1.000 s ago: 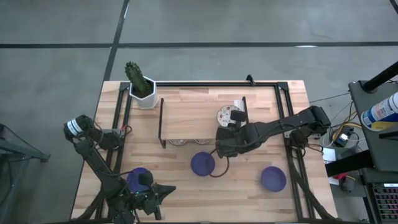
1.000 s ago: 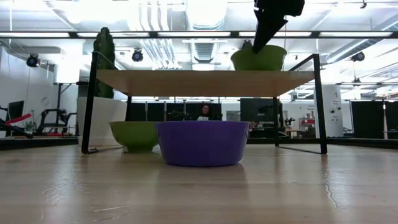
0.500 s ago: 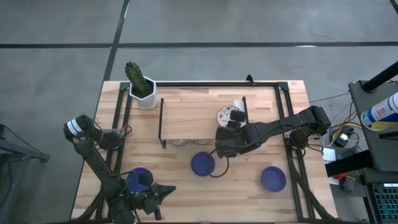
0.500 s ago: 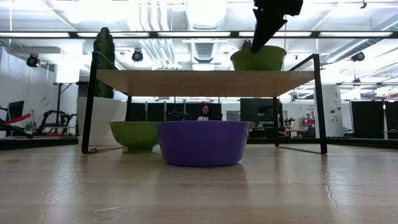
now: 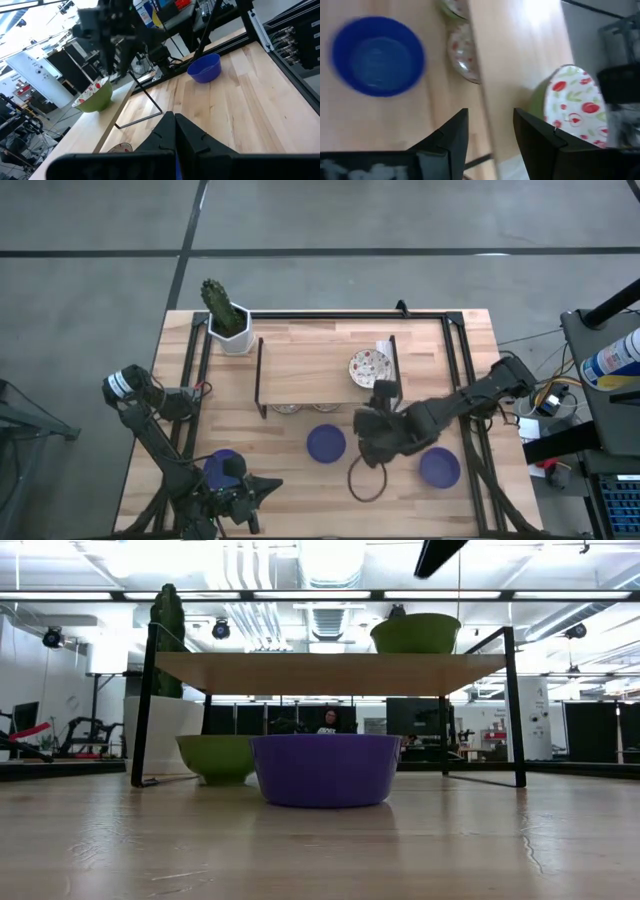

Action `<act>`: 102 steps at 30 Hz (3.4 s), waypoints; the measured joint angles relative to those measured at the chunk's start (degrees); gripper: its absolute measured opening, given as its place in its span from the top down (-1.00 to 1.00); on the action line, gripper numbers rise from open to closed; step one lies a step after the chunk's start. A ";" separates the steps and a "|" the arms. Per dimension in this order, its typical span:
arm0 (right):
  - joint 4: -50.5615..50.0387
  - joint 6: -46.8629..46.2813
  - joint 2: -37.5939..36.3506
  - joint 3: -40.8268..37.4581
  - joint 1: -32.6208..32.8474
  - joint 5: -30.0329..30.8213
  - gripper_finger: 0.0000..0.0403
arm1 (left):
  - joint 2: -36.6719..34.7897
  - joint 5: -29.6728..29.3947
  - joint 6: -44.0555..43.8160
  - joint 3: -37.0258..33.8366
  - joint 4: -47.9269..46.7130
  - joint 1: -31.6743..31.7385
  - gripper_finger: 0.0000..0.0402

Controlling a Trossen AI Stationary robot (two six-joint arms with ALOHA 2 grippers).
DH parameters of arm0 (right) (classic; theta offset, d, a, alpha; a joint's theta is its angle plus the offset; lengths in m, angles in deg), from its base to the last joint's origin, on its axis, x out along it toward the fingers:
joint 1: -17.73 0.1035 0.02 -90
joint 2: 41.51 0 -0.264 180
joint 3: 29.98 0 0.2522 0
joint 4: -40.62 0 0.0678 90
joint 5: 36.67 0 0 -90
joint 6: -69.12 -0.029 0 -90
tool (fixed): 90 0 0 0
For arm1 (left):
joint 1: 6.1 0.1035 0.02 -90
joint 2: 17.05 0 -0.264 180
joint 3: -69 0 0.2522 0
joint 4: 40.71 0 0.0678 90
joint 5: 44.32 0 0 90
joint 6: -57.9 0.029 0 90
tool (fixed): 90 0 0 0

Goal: Pick & Place Mini bowls
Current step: Put the right blue bowl on the shelf

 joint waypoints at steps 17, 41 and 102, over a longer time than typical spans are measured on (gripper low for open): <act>-0.80 -22.89 -0.01 -0.50 14.73 -15.85 0.36 | 0.00 0.00 0.04 0.00 0.05 0.00 1.00; -0.96 -45.13 2.90 -6.50 27.10 -17.90 0.37 | 0.00 0.00 -1.58 0.00 0.93 -0.01 1.00; -1.85 -45.11 15.75 -10.86 27.77 -34.99 0.96 | 0.00 0.00 -3.58 0.00 0.89 -0.01 1.00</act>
